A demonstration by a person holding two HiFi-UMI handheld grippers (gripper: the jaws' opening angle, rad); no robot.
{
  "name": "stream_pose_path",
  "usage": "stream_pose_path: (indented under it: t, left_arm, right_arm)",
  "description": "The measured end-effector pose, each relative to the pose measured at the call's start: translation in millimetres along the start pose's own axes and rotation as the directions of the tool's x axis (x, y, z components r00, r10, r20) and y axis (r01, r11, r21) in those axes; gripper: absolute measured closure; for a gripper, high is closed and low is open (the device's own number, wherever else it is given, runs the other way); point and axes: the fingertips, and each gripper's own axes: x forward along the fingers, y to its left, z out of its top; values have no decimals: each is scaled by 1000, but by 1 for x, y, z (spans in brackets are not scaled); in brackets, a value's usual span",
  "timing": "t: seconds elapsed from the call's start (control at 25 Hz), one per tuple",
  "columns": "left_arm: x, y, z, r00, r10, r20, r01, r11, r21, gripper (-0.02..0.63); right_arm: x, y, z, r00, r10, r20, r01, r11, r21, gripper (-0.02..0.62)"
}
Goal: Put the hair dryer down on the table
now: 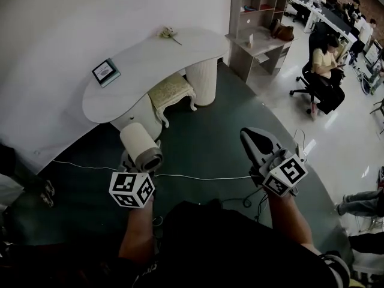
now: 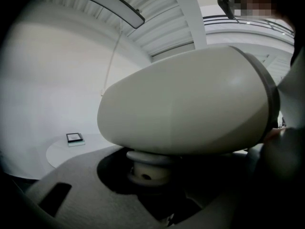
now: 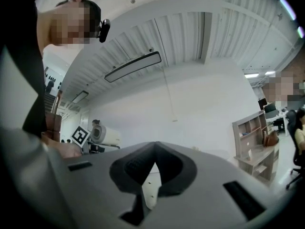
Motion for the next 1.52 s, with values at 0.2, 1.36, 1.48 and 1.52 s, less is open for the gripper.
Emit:
stream_pose_path:
  t: [0.2, 1.36, 1.48, 1.52]
  left_arm:
    - [10, -17, -6, 1000, -4, -10, 4, 1000, -13, 411]
    - [193, 150, 7, 999, -26, -25, 24, 998, -60, 411]
    - [205, 181, 10, 999, -26, -25, 24, 997, -67, 411]
    - [207, 191, 10, 999, -26, -22, 25, 997, -74, 411]
  right_arm:
    - [-11, -12, -3, 1000, 7, 2, -7, 1000, 24, 589]
    - [206, -119, -48, 989, -19, -148, 30, 997, 72, 589]
    - [242, -120, -48, 988, -18, -155, 28, 998, 62, 589]
    - [252, -118, -49, 987, -15, -158, 25, 998, 58, 589]
